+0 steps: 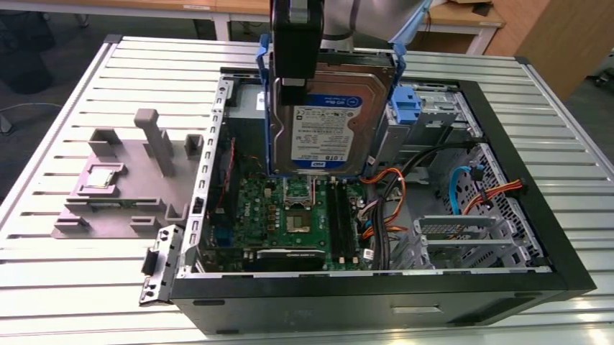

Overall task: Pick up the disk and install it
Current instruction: 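Insert the disk into the insertion slot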

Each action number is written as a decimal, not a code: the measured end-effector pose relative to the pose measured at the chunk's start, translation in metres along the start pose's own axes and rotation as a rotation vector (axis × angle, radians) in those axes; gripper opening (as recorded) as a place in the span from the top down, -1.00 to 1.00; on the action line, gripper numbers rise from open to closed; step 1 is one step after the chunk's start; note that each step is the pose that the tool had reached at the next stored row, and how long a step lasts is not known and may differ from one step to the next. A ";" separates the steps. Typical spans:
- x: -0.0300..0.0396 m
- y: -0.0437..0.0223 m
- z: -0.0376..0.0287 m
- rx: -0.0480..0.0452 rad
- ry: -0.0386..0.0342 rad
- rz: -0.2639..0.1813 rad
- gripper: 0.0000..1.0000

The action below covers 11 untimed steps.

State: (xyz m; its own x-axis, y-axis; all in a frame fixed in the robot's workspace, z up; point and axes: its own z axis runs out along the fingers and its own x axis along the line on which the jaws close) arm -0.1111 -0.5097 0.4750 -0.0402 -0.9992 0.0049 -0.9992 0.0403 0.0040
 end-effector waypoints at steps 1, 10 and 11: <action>0.0009 0.0000 0.0001 0.0000 0.0000 0.000 0.26; 0.0119 -0.0005 0.0006 0.0000 0.0003 0.000 0.26; 0.0133 -0.0005 0.0006 0.0000 0.0005 0.000 0.26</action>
State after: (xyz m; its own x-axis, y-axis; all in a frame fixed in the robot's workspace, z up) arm -0.1111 -0.5230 0.4744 -0.0403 -0.9992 0.0054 -0.9992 0.0403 0.0039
